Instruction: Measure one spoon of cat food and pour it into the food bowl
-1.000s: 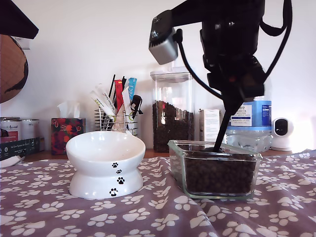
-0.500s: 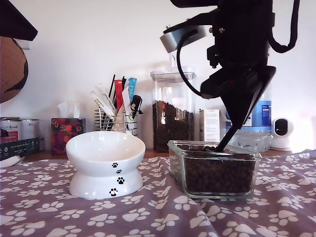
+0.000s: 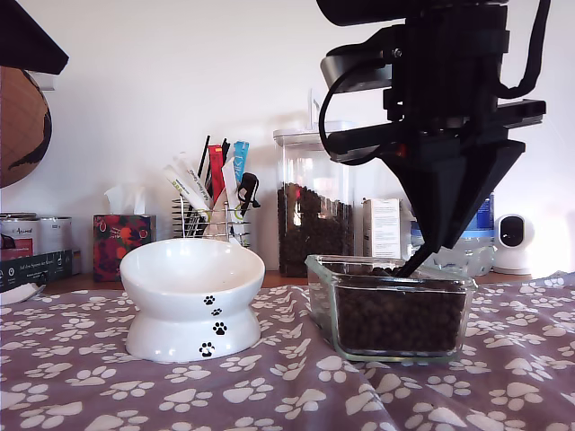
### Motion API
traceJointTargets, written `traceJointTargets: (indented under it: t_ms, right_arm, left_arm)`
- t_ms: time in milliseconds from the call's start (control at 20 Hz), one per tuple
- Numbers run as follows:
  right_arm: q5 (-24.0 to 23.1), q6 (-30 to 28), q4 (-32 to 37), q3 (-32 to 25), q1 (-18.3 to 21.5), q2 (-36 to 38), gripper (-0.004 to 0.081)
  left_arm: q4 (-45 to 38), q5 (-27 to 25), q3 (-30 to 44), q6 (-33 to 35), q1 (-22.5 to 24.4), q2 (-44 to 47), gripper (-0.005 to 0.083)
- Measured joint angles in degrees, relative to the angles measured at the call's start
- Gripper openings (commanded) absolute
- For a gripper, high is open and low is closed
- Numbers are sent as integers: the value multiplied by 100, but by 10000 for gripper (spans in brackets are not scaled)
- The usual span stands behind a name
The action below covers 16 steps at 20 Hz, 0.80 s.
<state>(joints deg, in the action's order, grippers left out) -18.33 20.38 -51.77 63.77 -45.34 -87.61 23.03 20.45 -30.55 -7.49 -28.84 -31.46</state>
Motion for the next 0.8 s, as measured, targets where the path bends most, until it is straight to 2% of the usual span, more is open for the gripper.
traceJointTargets:
  t_ms: [150,800]
  right_arm:
    - [44,341,-70,0,77,0,-13]
    - [37,472,-92,0,140,4,-13]
  left_arm:
    - [13,0,0,0,0,0,-19]
    - [17,0,0,2,0,0,-19]
